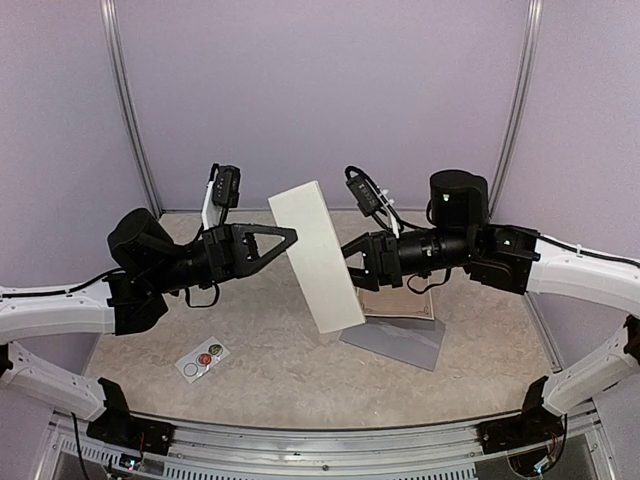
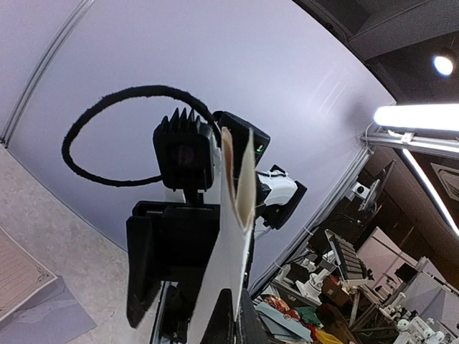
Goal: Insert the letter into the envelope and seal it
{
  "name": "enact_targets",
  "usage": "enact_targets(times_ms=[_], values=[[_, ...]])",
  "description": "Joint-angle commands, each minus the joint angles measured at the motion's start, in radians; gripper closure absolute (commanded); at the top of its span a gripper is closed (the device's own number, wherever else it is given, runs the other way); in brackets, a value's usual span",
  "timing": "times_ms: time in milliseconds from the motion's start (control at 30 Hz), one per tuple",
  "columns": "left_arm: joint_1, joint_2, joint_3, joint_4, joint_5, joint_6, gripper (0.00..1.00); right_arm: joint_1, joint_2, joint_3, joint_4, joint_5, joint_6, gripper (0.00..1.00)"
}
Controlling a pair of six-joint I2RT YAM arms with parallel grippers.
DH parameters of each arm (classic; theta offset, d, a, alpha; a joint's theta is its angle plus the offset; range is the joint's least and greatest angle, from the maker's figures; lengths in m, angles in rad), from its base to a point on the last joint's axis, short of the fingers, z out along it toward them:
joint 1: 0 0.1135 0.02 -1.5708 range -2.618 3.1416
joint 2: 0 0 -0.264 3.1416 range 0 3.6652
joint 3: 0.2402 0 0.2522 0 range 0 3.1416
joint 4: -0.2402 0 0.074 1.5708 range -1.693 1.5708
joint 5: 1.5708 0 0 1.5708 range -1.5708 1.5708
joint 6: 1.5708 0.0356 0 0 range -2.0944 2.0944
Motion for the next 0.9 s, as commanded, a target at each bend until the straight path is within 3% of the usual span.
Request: enact_targets(times_ms=[0,100,200,533,600,700,767,833,867], values=[[0.004,-0.052,-0.021,-0.055,-0.077,0.04,1.0,-0.111,-0.145,-0.129,0.085,0.063,0.072,0.37],[0.006,-0.066,-0.01,-0.138,-0.13,0.07,1.0,-0.145,-0.208,-0.194,0.155,0.021,0.102,0.2],[0.006,-0.058,0.004,-0.18,-0.139,0.081,1.0,-0.145,-0.212,-0.191,0.164,-0.036,0.09,0.12],[0.001,-0.013,0.009,-0.103,-0.096,0.052,1.0,-0.064,-0.08,-0.105,0.11,-0.056,0.026,0.09],[0.002,-0.009,0.012,-0.104,-0.094,0.052,1.0,-0.063,-0.058,-0.106,0.133,-0.082,0.039,0.19],[0.0,-0.005,0.009,-0.108,-0.097,0.048,0.98,-0.056,-0.036,-0.107,0.189,-0.126,0.062,0.72],[0.0,0.0,0.007,-0.11,-0.091,0.043,0.73,-0.052,-0.032,-0.105,0.196,-0.113,0.066,1.0],[-0.001,0.01,0.005,-0.113,-0.072,0.038,0.57,-0.053,-0.034,-0.107,0.19,-0.081,0.073,1.0],[-0.002,0.02,0.006,-0.117,-0.063,0.035,0.54,-0.052,-0.032,-0.107,0.188,-0.067,0.073,1.0]])
